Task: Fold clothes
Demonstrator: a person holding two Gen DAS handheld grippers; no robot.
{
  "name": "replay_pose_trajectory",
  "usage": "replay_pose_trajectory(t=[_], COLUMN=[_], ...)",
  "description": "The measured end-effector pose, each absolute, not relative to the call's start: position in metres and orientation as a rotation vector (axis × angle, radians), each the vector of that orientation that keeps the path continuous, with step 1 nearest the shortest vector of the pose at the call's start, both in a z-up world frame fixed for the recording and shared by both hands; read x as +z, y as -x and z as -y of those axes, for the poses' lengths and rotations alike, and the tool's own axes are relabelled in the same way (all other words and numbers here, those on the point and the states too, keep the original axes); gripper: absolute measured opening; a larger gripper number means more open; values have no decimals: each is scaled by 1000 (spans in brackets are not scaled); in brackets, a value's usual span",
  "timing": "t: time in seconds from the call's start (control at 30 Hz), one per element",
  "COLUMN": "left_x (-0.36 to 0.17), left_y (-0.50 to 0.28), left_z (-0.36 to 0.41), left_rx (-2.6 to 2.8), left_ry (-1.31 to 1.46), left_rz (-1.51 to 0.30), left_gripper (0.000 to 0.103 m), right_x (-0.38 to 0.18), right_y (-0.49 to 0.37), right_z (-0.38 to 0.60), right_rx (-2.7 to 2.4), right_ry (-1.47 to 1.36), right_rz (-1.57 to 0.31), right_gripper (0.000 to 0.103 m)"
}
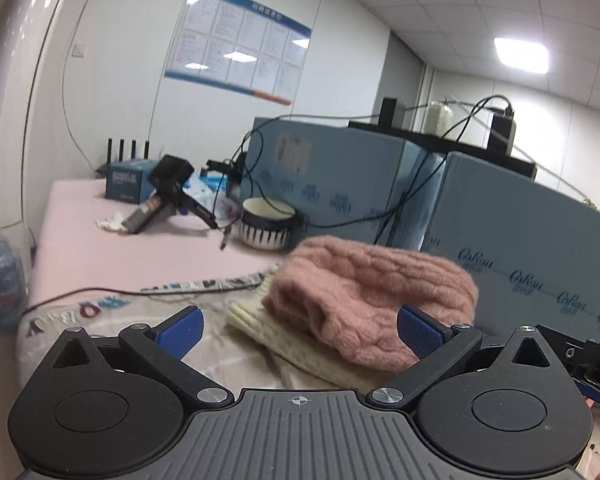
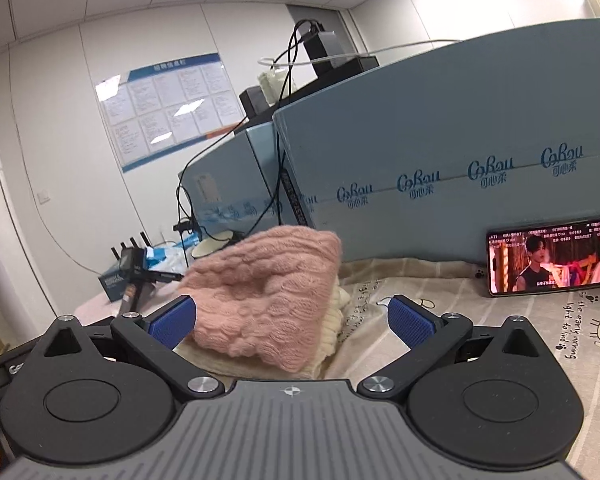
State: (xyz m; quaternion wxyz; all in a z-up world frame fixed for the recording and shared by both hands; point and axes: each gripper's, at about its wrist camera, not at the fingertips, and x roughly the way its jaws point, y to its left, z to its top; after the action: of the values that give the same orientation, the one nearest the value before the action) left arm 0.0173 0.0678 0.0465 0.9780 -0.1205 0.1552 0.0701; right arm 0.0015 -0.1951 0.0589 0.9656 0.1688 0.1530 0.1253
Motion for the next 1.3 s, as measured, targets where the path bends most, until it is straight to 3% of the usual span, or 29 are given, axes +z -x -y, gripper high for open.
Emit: replay_pose_trajectory(t=[0.43,0.87,1.3], left_x=[21,7,3], left_y=[-36,-31,-30], left_z=[-50,-43,-43], left_rx=[185,234,204], left_ry=[249,227,230], left_rz=[-410,-255,-226], left_gripper=[103,103,103], right_x=[37,17,12], right_y=[-15,-24,-25], right_z=[195,207,201], right_rx=[220,162,176], right_ry=[-283,-294,-264], right_rz=[-295,-255,-243], right_gripper=[103,103,103])
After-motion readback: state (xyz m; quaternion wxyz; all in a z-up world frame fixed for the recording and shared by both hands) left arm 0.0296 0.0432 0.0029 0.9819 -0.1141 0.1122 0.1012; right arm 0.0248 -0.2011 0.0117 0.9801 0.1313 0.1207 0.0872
